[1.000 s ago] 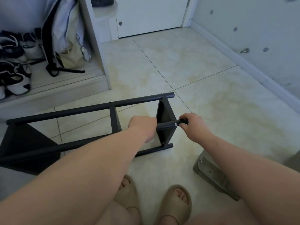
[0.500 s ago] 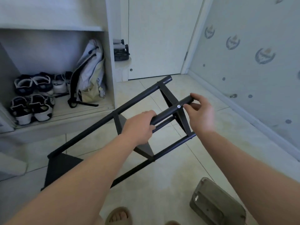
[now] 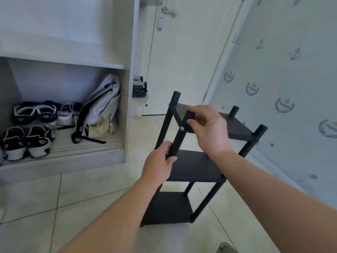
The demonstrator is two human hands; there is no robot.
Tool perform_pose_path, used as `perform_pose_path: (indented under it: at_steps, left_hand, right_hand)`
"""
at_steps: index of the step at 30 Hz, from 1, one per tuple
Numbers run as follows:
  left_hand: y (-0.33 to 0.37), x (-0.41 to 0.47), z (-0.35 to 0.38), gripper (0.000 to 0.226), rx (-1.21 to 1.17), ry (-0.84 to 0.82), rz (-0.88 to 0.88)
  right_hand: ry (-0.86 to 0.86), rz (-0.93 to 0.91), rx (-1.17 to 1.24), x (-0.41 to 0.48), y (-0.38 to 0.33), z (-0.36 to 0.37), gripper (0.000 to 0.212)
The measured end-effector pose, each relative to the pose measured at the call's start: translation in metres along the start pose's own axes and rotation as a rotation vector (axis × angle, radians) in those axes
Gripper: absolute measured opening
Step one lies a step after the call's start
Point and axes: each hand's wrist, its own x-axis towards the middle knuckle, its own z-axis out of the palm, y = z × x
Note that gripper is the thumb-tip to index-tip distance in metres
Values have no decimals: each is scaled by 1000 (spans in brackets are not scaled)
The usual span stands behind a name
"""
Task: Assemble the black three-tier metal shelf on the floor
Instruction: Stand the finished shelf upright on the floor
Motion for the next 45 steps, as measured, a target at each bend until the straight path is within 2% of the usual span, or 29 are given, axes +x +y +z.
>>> perform_pose_path:
  at_steps: [5,9,15,22,27,30,36,45]
  left_hand:
    - [-21,9,30,26,-45,-37,-34]
    - [-37,17,33,28,-66,-20,-66]
    - [-52,21,24,31,-87,38,-137]
    - [-46,13,17,34,32,85,-167]
    - [-38,-9,13,45,76,-24,-213]
    - [-35,-27,8,48,171,-143,-237]
    - [-21,-72,-10,57,280,-274,-225]
    - [13,-147,-51,69,593,-259,-185]
  right_hand:
    - [12,48,-30,-5,26,10,25]
    - [-15,-15,-34,-2,33,27,26]
    - [-66,-116,-58,-3,37,54,34]
    - [-179,-92,-157,-15,31,46,50]
    - [-390,-53,-331,-25,26,33,71]
    - [-470,-11,-473,-35,23,18,71]
    - [-506,144,-603,-73,11,-17,71]
    - [-520,248,-621,-160,-12,-54,71]
